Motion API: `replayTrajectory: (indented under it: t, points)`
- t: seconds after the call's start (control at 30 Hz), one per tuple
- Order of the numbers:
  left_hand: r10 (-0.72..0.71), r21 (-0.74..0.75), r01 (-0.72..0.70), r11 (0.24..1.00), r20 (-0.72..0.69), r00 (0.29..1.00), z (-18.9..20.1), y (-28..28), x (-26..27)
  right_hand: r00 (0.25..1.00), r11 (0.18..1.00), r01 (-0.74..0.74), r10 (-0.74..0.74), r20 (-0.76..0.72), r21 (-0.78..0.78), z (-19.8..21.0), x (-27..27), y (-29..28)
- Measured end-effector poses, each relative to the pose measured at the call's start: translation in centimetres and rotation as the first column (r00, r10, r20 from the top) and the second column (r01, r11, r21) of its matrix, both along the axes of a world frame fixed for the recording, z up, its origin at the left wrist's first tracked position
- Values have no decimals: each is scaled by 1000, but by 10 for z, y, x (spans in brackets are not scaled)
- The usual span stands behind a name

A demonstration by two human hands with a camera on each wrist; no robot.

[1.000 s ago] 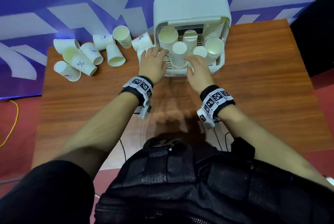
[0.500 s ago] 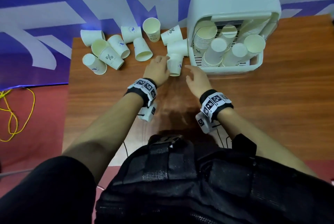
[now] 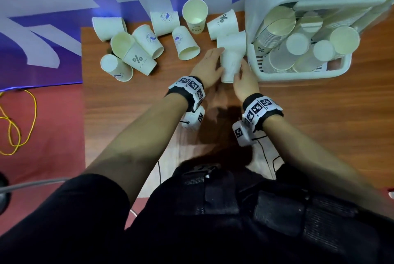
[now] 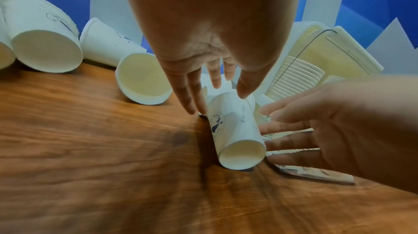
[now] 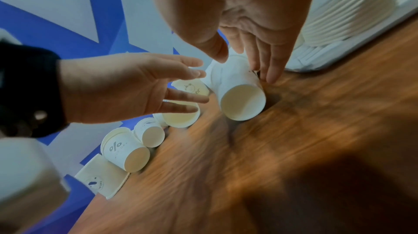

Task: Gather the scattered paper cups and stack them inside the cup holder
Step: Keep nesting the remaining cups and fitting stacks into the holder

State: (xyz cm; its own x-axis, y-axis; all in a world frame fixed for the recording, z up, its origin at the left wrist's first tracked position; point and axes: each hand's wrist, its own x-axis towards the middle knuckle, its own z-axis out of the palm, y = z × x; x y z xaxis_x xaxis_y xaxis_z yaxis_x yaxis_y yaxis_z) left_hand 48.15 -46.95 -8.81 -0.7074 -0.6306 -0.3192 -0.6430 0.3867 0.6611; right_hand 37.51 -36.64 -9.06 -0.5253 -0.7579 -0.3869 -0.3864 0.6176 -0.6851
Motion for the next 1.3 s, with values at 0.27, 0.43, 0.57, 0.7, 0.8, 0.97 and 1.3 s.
replayTrajectory:
  t: [0.27,0.43,0.57,0.7,0.8,0.97,1.3]
  points:
    - [145,157,-132,979,-77,986,-16,-10,7,981,991,133,-127,148,-29,-10,9,-5]
    - [187,163,-176,971,-56,981,-21,-10,15,962,984,175,-162,222,-42,-13,14,-13]
    - [236,172,-221,960,-76,969,-17,-6,21,970,992,116,-102,221,-51,-7,19,-14]
    - [279,120,-265,957,-114,954,-6,-2,28,966,990,98,-70,250,-101,4,22,-8]
    - [323,125,-304,944,-185,928,9,5,28,965,982,96,-51,259,-163,19,19,-2]
    - [331,110,-312,944,-317,889,38,17,17,975,965,71,-13,222,-254,47,6,8]
    - [97,-81,-153,985,-472,876,90,63,-30,979,913,121,-45,198,-390,90,-39,61]
